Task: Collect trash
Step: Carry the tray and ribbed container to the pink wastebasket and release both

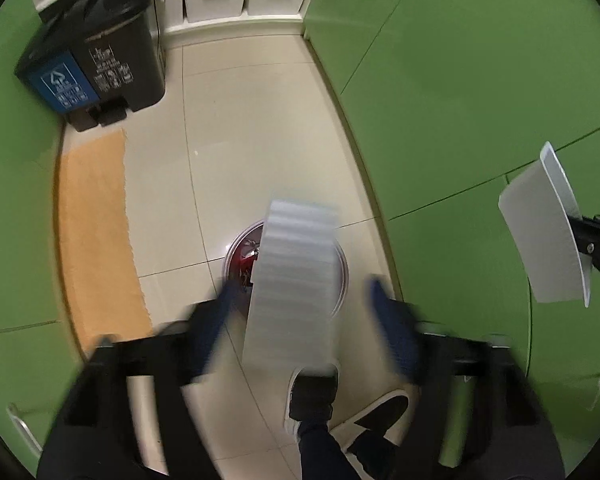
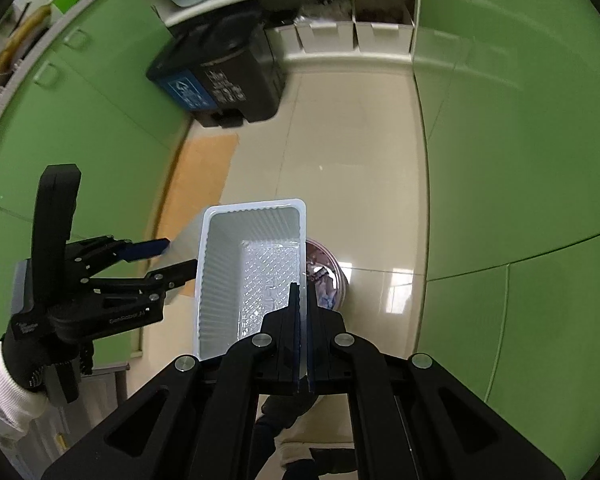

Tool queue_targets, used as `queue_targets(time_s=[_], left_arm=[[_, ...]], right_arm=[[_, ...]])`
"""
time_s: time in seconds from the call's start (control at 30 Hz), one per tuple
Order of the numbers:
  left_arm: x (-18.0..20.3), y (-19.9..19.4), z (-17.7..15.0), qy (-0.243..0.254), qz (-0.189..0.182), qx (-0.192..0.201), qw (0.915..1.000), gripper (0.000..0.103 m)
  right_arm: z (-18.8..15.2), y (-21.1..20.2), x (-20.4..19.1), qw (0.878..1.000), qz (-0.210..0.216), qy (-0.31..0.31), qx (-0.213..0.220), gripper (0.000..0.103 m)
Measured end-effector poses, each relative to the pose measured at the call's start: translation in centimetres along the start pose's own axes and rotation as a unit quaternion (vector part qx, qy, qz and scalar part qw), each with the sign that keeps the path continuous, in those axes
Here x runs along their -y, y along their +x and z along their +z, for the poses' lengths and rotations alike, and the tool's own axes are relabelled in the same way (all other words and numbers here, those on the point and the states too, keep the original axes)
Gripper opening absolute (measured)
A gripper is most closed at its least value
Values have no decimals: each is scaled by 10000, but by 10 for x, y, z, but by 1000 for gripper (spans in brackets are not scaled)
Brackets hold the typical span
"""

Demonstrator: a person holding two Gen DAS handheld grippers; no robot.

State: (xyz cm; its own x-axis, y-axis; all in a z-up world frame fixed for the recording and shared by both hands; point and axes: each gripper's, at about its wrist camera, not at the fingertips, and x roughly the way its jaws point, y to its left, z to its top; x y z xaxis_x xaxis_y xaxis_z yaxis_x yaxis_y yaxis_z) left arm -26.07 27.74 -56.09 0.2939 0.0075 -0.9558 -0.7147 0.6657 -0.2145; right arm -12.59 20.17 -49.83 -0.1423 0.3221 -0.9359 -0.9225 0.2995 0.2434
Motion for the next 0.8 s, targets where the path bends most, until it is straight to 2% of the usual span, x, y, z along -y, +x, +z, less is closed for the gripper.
queue_targets(time_s=[0.13,0.3,0.43,0.73,0.8], left_arm=[[-12,14,-1,-145,-10,-31,9999,100],[-31,6,2,-286,72,6,9996,100],[-49,-14,5,-428,156,189,9988,100],[-91,-27,-4,-768,226,497,9956,100],[-97,-27,-8,-828,232,530,9949,100]], right_arm=[[-2,19,3,9999,-25,40,-99,2],[0,37,-8,9997,56,-46,-242,2],[5,57,-25,9990,165,-217,-353,2],[8,144,-52,9958,296,-533,-687,2],[7,157,-54,9955,281,-562,-716,8]])
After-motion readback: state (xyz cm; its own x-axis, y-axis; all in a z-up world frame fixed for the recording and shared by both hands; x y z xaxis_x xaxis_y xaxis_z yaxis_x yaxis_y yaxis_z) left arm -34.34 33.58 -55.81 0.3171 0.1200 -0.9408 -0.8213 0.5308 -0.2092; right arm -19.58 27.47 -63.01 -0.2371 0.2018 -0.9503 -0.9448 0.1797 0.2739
